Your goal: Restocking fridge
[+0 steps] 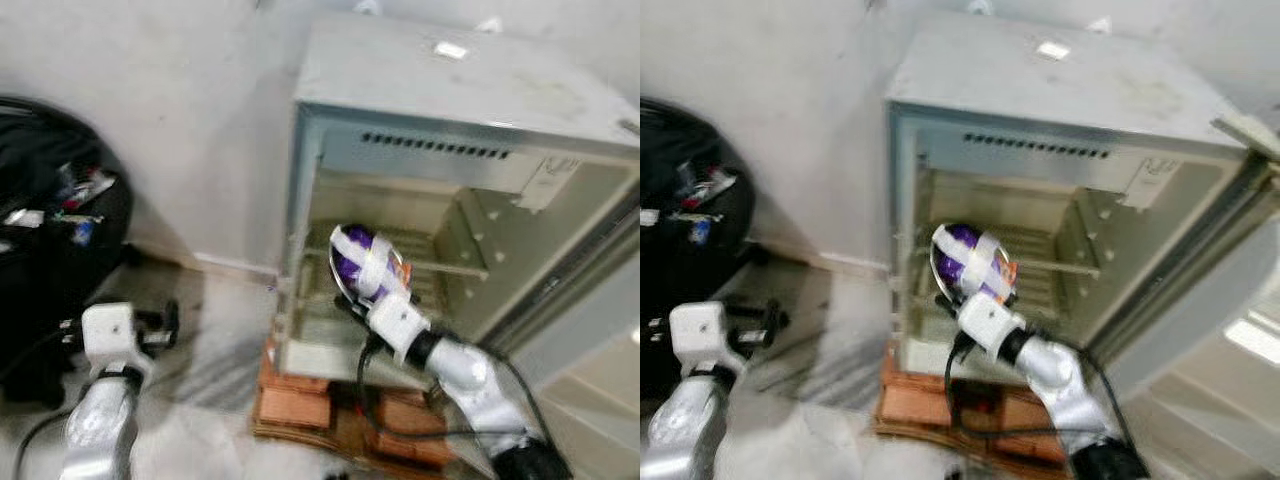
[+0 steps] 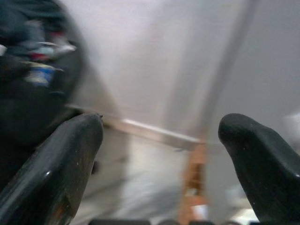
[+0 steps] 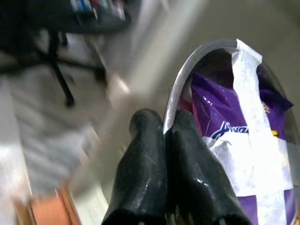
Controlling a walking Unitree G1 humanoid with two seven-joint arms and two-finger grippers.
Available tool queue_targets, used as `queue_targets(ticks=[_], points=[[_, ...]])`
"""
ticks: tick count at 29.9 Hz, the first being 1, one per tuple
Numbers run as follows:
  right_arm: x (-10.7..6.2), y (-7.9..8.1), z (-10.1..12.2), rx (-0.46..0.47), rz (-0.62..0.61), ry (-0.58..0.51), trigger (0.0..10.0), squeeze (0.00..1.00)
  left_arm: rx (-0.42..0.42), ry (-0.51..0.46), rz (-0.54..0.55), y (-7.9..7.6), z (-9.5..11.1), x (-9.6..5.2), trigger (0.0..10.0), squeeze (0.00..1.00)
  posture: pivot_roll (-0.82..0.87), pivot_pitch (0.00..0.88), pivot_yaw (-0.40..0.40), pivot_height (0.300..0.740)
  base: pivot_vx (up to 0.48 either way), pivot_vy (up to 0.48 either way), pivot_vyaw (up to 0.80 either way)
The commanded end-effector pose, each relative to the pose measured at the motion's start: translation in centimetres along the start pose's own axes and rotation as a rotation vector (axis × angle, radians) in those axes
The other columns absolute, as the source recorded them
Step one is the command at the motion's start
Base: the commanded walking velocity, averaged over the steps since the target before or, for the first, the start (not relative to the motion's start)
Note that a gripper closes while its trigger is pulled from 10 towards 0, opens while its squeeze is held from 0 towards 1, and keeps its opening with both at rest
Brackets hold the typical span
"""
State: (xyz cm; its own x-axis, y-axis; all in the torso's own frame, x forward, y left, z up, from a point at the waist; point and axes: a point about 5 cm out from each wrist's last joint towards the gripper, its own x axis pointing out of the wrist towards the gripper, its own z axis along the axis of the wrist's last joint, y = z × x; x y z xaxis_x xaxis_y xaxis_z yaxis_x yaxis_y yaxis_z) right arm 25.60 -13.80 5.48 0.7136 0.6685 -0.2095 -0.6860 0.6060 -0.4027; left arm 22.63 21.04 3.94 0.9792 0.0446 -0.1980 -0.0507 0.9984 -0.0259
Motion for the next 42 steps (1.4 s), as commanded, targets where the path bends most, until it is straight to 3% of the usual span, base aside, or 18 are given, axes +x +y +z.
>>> queue_targets(ticks=[1, 17, 24, 29, 32, 34, 42], points=[[0.6, -0.5, 1.3, -0.026, -0.012, -0.054, 10.0, 0.00, 0.025, 0.002, 0.019, 1.0, 0.2, -0.1, 10.0, 0.00, 0.07, 0.000, -0.074, 0.740, 0.000, 0.000, 0.00], [0.8, -0.7, 1.4, -0.030, -0.005, -0.065, 10.0, 0.00, 0.026, 0.015, 0.024, 1.1, 0.2, -0.3, 10.0, 0.00, 0.08, 0.000, -0.074, 0.740, 0.000, 0.000, 0.00], [2.4, -1.3, 2.7, -0.079, 0.047, -0.106, 10.0, 0.00, 0.053, 0.015, 0.042, 1.9, 0.6, -1.3, 10.0, 0.00, 0.11, 0.049, -0.100, 0.740, 0.000, 0.000, 0.00], [4.7, -2.5, 3.9, -0.098, 0.111, -0.129, 10.0, 0.00, 0.081, 0.030, 0.085, 3.1, 0.7, -3.1, 10.0, 0.00, 0.16, 0.113, -0.118, 0.740, 0.000, 0.000, 0.00], [5.2, -2.8, 4.3, -0.115, 0.128, -0.134, 10.0, 0.00, 0.085, 0.034, 0.088, 3.2, 0.7, -3.6, 10.0, 0.00, 0.17, 0.130, -0.120, 0.740, 0.000, 0.000, 0.00], [6.6, -3.7, 5.0, -0.169, 0.162, -0.120, 10.0, 0.00, 0.106, 0.043, 0.083, 3.1, 1.0, -4.8, 10.0, 0.00, 0.19, 0.163, -0.127, 0.740, 0.000, 0.000, 0.00], [9.2, -6.2, 7.1, -0.269, 0.131, -0.043, 10.0, 0.00, 0.124, 0.064, 0.105, 3.5, 1.9, -7.4, 10.0, 0.00, 0.24, 0.256, -0.133, 0.740, 0.000, 0.000, 0.00]])
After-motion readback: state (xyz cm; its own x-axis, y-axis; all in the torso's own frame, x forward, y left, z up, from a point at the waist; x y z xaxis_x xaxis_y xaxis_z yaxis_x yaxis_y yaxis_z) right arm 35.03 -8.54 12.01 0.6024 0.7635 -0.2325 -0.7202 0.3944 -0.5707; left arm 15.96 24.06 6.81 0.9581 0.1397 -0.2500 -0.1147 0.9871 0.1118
